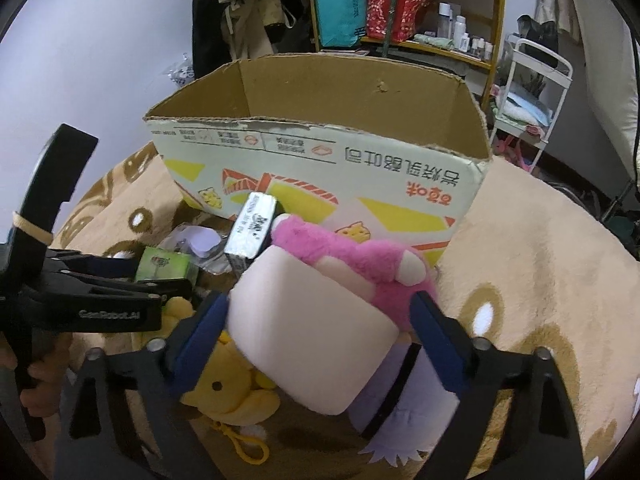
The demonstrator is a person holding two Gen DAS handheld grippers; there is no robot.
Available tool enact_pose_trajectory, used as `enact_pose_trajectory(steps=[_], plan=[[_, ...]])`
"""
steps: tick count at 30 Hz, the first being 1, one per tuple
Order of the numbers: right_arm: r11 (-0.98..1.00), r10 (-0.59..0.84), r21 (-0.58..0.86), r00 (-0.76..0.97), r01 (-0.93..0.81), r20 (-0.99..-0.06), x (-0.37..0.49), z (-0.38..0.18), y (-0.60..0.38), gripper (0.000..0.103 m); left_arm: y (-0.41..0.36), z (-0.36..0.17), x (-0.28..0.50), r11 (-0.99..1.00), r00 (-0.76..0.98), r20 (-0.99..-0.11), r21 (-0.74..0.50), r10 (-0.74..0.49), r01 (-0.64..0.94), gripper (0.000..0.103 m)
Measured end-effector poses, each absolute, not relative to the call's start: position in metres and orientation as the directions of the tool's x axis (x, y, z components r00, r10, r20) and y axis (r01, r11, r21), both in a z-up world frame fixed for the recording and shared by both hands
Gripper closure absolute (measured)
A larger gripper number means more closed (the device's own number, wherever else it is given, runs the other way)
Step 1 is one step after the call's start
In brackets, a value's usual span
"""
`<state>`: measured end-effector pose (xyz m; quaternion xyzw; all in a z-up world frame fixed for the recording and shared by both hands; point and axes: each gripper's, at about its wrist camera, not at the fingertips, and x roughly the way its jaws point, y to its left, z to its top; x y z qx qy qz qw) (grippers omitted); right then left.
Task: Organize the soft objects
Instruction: 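Grasp the green tissue pack with the left tool while the right tool grasps the pink-white cylinder plush, then lift the tissue pack with the left tool while the right tool carries the cylinder plush over the box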
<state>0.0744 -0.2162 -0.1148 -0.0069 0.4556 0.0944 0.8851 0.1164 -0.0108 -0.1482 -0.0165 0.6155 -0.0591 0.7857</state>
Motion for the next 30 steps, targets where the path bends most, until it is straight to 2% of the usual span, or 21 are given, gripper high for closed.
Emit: enact_pose_trajectory(steps=[3, 7, 10, 22, 30], plan=[[0.978, 0.182, 0.091, 0.554, -0.188, -0.812, 0.075, -0.115, -0.215, 0.020, -0.012, -0.152, 0.115, 0.989, 0.224, -0.964, -0.125, -0.141, 0.081, 0.045], [0.974, 0.223, 0.161, 0.533, -0.161, -0.816, 0.077, -0.117, -0.221, 0.026, -0.014, -0.156, 0.114, 0.990, 0.239, -0.962, -0.119, -0.135, 0.079, 0.050], [0.967, 0.254, 0.219, 0.526, -0.128, -0.812, 0.077, -0.117, -0.230, 0.032, -0.016, -0.152, 0.109, 0.995, 0.282, -0.956, -0.068, -0.086, 0.073, 0.050], [0.972, 0.234, 0.181, 0.543, -0.151, -0.806, 0.066, -0.105, -0.221, 0.064, -0.022, -0.120, 0.086, 0.995, 0.408, -0.911, -0.011, -0.049, 0.095, 0.050], [0.976, 0.214, 0.182, 0.637, -0.117, -0.741, 0.049, -0.078, -0.228, 0.065, -0.018, -0.087, 0.066, 0.994, 0.513, -0.858, 0.042, -0.015, 0.100, 0.050]])
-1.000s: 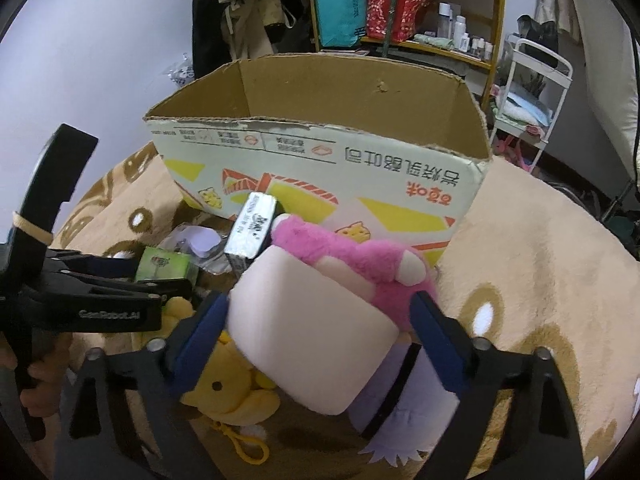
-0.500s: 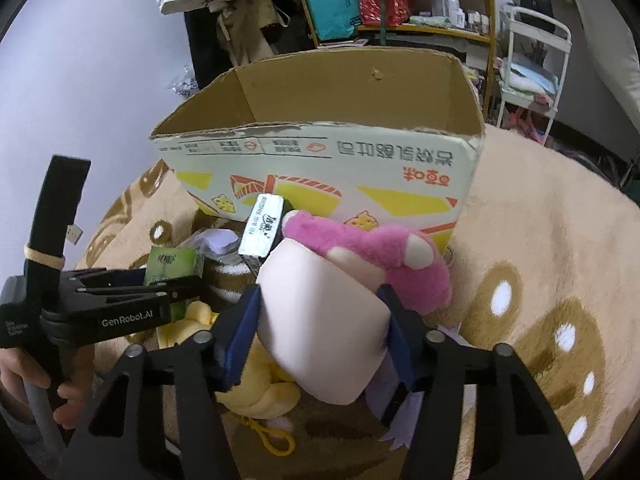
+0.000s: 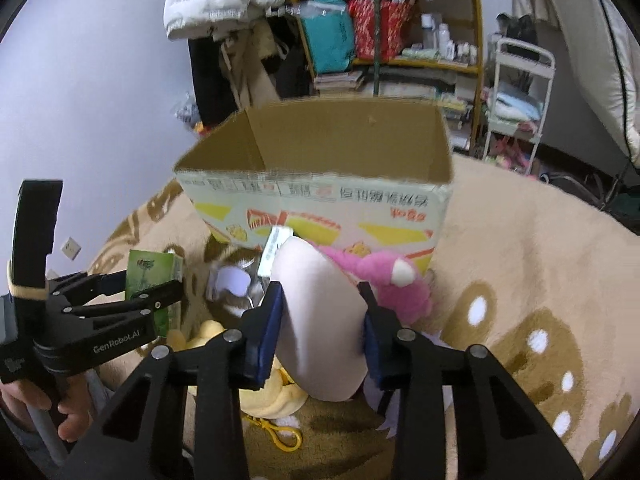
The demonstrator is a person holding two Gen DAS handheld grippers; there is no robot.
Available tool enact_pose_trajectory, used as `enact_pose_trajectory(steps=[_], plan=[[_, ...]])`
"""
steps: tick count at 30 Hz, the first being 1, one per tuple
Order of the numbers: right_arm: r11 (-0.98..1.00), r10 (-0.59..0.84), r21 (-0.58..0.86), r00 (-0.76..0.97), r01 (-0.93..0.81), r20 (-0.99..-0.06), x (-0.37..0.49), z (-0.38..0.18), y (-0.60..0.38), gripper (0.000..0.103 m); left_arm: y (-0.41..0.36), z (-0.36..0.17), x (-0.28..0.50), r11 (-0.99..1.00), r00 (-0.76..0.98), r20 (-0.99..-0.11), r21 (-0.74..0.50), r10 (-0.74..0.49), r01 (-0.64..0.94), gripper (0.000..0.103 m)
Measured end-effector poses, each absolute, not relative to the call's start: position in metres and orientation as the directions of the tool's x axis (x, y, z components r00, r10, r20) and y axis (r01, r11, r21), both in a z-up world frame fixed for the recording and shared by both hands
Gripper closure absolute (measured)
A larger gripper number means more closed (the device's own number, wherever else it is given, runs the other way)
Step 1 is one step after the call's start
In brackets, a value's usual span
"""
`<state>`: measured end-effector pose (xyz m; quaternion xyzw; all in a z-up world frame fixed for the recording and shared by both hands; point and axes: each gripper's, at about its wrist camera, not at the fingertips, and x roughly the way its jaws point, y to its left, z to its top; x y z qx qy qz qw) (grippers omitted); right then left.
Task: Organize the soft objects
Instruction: 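Lift the tissue pack with the left tool while the right tool carries the cylinder plush over the box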
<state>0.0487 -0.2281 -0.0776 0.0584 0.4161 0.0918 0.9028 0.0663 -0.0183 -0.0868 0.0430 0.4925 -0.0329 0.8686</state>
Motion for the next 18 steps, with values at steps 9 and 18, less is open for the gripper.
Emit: enact_pose_trajectory(steps=[9, 18], plan=[[0.981, 0.174, 0.178, 0.748, -0.076, -0.641, 0.021, -0.045, -0.236, 0.065, -0.010, -0.029, 0.033, 0.996, 0.745, -0.666, 0.043, -0.029, 0.078, 0.050], [0.991, 0.100, 0.126, 0.868, -0.044, -0.486, 0.006, -0.007, -0.240, 0.065, -0.013, 0.016, 0.007, 0.992, 0.872, -0.483, 0.057, -0.071, 0.113, 0.050]])
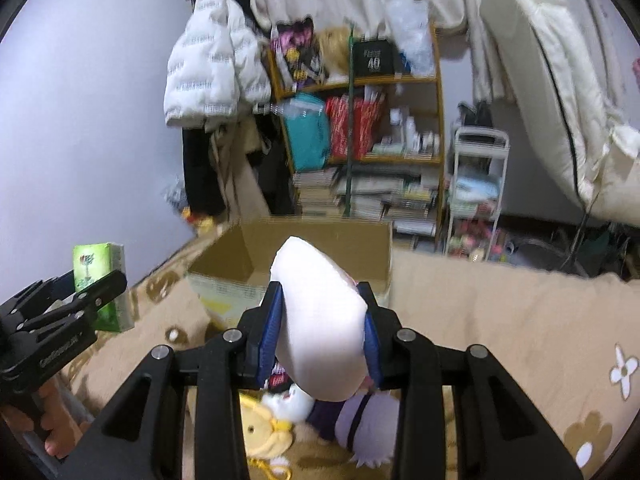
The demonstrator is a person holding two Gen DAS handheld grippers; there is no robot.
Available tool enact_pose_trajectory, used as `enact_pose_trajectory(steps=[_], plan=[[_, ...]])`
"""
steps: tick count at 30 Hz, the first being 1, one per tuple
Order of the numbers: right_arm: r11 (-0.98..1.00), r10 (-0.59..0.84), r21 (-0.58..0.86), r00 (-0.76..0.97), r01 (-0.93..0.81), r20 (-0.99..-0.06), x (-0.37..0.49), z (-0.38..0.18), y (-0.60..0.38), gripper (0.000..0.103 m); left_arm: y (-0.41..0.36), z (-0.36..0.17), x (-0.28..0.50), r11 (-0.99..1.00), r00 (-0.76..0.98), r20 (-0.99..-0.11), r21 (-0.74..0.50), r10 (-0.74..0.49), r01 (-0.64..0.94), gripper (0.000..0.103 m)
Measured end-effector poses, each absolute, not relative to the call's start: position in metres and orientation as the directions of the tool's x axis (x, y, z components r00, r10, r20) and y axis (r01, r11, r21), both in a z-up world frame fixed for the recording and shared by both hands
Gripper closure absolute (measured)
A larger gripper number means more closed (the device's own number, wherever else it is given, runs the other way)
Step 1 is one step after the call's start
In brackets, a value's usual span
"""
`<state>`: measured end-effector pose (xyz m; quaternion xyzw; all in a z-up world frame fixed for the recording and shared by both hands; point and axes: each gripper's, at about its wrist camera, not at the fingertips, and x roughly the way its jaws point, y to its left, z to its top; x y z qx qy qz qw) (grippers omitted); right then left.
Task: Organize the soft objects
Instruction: 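Lift the tissue pack with the left tool while the right tool carries the cylinder plush over the box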
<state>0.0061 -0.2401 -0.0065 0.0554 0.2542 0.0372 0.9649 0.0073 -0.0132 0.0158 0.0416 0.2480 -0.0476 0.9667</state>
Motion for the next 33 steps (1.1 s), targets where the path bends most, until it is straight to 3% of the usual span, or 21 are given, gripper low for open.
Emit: enact_pose_trajectory(steps=[8, 18, 33], plan=[[0.994, 0.084, 0.093, 0.911, -0.050, -0.404, 0.022, 0.019, -0.245, 0.065, -0.022, 0.036, 0.016, 0.994, 0.926, -0.376, 0.083, -0.037, 0.074, 0.050], [0.994, 0.084, 0.096, 0.935, -0.053, -0.346, 0.053, 0.037, -0.260, 0.063, -0.032, 0.058, 0.059, 0.992, 0.938, -0.343, 0.085, -0.060, 0.095, 0.049], [0.993, 0.090, 0.108, 0.897, -0.048, -0.432, 0.101, -0.002, -0.259, 0.059, -0.054, 0.018, 0.122, 0.985, 0.892, -0.441, 0.084, -0.096, 0.148, 0.049]])
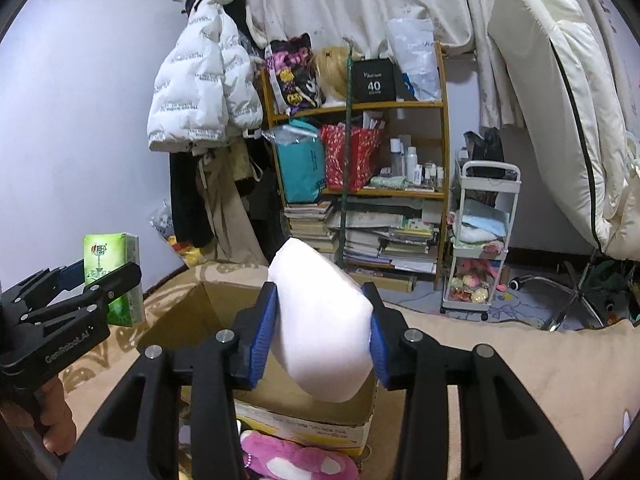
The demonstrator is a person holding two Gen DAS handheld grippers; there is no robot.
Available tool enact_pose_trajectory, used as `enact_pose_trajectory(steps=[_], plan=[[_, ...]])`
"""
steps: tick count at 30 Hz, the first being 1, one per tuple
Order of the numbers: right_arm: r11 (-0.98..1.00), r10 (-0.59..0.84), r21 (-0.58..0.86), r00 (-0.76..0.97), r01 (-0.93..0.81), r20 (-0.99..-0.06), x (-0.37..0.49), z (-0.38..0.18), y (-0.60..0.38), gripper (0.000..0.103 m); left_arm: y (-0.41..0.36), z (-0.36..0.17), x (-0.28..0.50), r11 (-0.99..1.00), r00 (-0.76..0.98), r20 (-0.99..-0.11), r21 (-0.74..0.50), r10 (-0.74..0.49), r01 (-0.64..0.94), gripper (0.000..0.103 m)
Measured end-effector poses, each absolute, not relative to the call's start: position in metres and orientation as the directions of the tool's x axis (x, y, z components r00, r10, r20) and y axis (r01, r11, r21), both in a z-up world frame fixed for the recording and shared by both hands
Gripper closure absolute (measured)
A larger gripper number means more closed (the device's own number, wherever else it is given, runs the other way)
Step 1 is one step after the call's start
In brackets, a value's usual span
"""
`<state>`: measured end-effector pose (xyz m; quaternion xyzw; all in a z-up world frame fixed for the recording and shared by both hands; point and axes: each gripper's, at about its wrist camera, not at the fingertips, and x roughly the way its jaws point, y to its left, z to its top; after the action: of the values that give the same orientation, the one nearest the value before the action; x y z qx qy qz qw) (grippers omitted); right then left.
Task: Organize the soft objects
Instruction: 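Lift the tissue pack with the left tool while the right tool carries the cylinder plush over the box, then lower both items into the box and open both tools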
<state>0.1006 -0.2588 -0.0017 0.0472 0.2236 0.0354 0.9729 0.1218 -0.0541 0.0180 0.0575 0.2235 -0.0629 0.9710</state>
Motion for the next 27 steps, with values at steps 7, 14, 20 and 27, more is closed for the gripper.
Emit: enact_pose_trajectory(steps=[7, 14, 20, 27], plan=[[0.989, 0.121, 0.132, 0.882, -0.068, -0.455, 0.109, -0.020, -0.263, 0.057, -0.054, -0.001, 0.136, 0.986, 0.868, -0.487, 0.073, -0.095, 0.149, 0.049], [0.989, 0.139, 0.115, 0.869, -0.095, -0.475, 0.114, -0.035, -0.257, 0.055, -0.049, -0.011, 0.141, 0.982, 0.853, -0.501, 0.029, -0.146, 0.185, 0.049], [0.981, 0.174, 0.160, 0.849, -0.107, -0.499, 0.119, -0.046, -0.259, 0.052, -0.052, -0.018, 0.145, 0.975, 0.823, -0.535, -0.006, -0.193, 0.224, 0.049], [0.968, 0.211, 0.225, 0.843, -0.110, -0.495, 0.128, -0.047, -0.264, 0.048, -0.060, -0.028, 0.151, 0.966, 0.787, -0.580, -0.003, -0.212, 0.258, 0.048]])
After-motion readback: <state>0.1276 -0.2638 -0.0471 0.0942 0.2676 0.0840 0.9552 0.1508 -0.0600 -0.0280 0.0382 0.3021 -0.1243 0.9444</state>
